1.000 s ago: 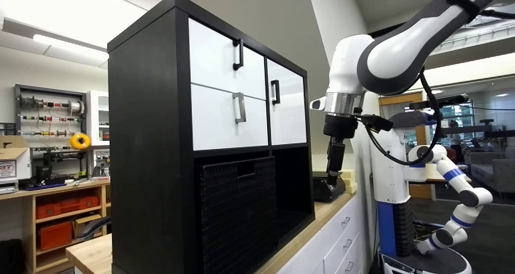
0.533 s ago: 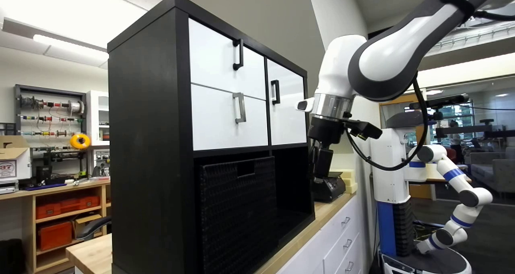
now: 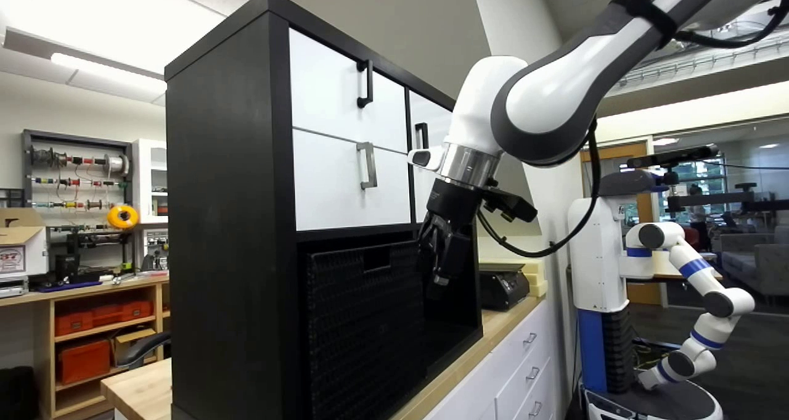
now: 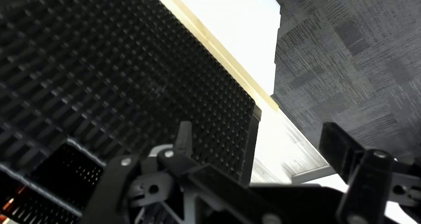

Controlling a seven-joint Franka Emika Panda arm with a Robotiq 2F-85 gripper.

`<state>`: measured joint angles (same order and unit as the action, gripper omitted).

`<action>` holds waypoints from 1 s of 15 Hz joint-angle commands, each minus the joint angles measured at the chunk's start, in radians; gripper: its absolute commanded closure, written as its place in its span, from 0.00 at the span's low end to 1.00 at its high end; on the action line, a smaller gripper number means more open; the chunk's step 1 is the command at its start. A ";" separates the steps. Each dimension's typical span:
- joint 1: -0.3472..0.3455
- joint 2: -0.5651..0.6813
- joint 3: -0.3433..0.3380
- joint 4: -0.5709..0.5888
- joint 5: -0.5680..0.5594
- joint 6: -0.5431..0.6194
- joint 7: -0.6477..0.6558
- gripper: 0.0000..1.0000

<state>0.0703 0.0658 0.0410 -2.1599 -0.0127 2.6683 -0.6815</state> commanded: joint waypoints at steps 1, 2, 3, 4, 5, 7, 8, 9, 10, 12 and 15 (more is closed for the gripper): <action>-0.017 0.059 0.028 0.091 -0.011 0.044 -0.125 0.00; -0.020 0.070 0.034 0.110 -0.012 0.055 -0.156 0.00; -0.024 0.078 0.041 0.125 -0.003 0.064 -0.188 0.00; -0.028 0.084 0.046 0.139 0.000 0.071 -0.217 0.00; -0.032 0.089 0.053 0.149 0.010 0.077 -0.247 0.00; -0.024 0.100 0.048 0.162 0.032 0.099 -0.312 0.00; -0.026 0.105 0.052 0.166 0.043 0.109 -0.344 0.00; -0.028 0.111 0.054 0.170 0.053 0.120 -0.375 0.00; -0.029 0.117 0.055 0.175 0.065 0.127 -0.405 0.00; -0.032 0.134 0.058 0.186 0.091 0.141 -0.465 0.00; -0.034 0.159 0.060 0.209 0.122 0.152 -0.536 0.00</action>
<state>0.0604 0.1908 0.0789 -1.9893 0.0694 2.7945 -1.1302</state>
